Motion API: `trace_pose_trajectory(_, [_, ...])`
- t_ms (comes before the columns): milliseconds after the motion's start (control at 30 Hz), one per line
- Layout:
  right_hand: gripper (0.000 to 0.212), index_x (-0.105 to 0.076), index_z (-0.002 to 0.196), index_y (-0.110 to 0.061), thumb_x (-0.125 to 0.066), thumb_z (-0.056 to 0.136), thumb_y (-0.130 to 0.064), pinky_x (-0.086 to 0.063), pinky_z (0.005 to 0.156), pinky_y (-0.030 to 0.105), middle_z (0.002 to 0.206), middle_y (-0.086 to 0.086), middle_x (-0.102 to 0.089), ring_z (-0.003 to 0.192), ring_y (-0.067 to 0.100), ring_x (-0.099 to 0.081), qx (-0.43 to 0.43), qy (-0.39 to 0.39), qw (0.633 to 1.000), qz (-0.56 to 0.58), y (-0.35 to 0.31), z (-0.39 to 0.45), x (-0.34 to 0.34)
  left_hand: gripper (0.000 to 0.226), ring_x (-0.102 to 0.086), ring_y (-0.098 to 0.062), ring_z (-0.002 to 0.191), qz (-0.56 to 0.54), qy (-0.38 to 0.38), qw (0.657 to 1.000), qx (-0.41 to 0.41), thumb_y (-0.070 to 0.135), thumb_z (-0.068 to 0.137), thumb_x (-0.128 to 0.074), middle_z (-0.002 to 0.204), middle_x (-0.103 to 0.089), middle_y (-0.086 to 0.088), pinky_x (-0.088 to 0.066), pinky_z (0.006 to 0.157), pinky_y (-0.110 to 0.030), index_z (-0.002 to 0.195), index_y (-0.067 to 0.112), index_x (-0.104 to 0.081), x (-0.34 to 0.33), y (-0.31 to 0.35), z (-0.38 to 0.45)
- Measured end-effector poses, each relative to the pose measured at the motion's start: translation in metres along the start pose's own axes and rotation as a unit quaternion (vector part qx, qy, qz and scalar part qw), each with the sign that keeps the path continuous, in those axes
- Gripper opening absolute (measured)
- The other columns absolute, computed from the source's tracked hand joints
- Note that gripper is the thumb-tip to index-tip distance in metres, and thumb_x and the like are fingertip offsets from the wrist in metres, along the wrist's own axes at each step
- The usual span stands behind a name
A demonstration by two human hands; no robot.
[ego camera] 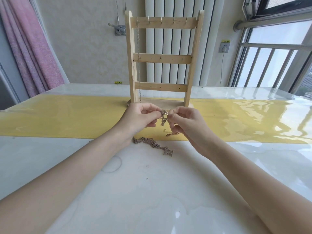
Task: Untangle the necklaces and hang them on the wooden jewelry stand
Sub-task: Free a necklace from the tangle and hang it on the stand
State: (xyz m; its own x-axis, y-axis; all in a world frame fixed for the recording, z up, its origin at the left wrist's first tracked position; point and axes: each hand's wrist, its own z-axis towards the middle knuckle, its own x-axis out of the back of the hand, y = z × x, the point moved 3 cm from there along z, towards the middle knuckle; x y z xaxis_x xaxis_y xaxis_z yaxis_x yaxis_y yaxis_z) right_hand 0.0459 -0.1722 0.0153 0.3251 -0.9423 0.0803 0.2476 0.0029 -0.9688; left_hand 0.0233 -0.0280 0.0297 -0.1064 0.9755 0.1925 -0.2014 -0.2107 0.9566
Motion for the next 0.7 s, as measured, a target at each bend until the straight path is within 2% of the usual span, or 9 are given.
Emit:
trace_pose_trajectory(167, [0.022, -0.054, 0.071, -0.01, -0.052, 0.093, -0.009, -0.032, 0.063, 0.029, 0.061, 0.003, -0.049, 0.056, 0.016, -0.041, -0.018, 0.019, 0.999, 0.04, 0.001, 0.0, 0.005, 0.013, -0.047, -0.005, 0.059, -0.107, -0.048, 0.992, 0.041, 0.012, 0.088, -0.061, 0.066, -0.05, 0.005, -0.048, 0.056, -0.016, 0.075, 0.015, -0.061, -0.006, 0.002, -0.001])
trace_pose_trajectory(267, [0.016, -0.057, 0.077, -0.01, -0.058, 0.091, -0.004, -0.038, 0.06, 0.024, 0.065, 0.002, -0.053, 0.058, 0.015, -0.046, 0.009, 0.004, 1.0, 0.018, 0.0, -0.001, 0.001, 0.017, -0.044, -0.007, 0.058, -0.188, -0.063, 0.977, 0.071, 0.01, 0.089, -0.058, 0.07, -0.047, 0.002, -0.049, 0.055, -0.018, 0.072, 0.014, -0.057, -0.007, 0.002, 0.001])
trace_pose_trajectory(400, [0.009, -0.062, 0.09, -0.005, -0.066, 0.085, 0.001, -0.043, 0.054, 0.015, 0.075, 0.001, -0.062, 0.058, 0.006, -0.052, 0.084, 0.004, 0.996, -0.033, -0.007, -0.002, -0.003, 0.018, -0.056, -0.01, 0.062, -0.147, -0.063, 0.984, 0.072, 0.01, 0.089, -0.058, 0.07, -0.059, 0.003, -0.05, 0.057, -0.017, 0.072, 0.014, -0.053, -0.005, -0.001, 0.0])
trace_pose_trajectory(433, [0.005, -0.065, 0.086, -0.004, -0.067, 0.084, 0.0, -0.043, 0.054, 0.014, 0.073, 0.001, -0.063, 0.057, 0.005, -0.052, 0.094, 0.004, 0.995, -0.046, -0.008, -0.003, -0.003, 0.018, -0.059, -0.01, 0.064, -0.139, -0.066, 0.986, 0.072, 0.011, 0.089, -0.059, 0.07, -0.062, 0.004, -0.05, 0.058, -0.017, 0.072, 0.015, -0.053, -0.004, -0.001, -0.001])
trace_pose_trajectory(533, [0.013, -0.065, 0.074, -0.009, -0.067, 0.085, -0.001, -0.041, 0.055, 0.013, 0.063, -0.007, -0.063, 0.054, 0.003, -0.05, 0.093, 0.019, 0.993, -0.07, -0.009, -0.001, -0.001, 0.019, -0.06, -0.01, 0.064, -0.149, -0.059, 0.984, 0.078, 0.009, 0.088, -0.059, 0.07, -0.062, 0.003, -0.049, 0.056, -0.016, 0.072, 0.015, -0.053, -0.005, -0.001, -0.001])
trace_pose_trajectory(700, [0.011, -0.063, 0.078, -0.006, -0.063, 0.087, 0.0, -0.043, 0.061, 0.019, 0.064, -0.003, -0.059, 0.055, 0.009, -0.048, 0.042, 0.011, 0.999, 0.032, -0.008, 0.001, 0.001, 0.019, -0.046, -0.006, 0.045, -0.201, -0.042, 0.973, 0.104, 0.008, 0.089, -0.055, 0.063, -0.058, 0.001, -0.036, 0.042, -0.014, 0.072, 0.016, -0.052, -0.002, 0.001, 0.0])
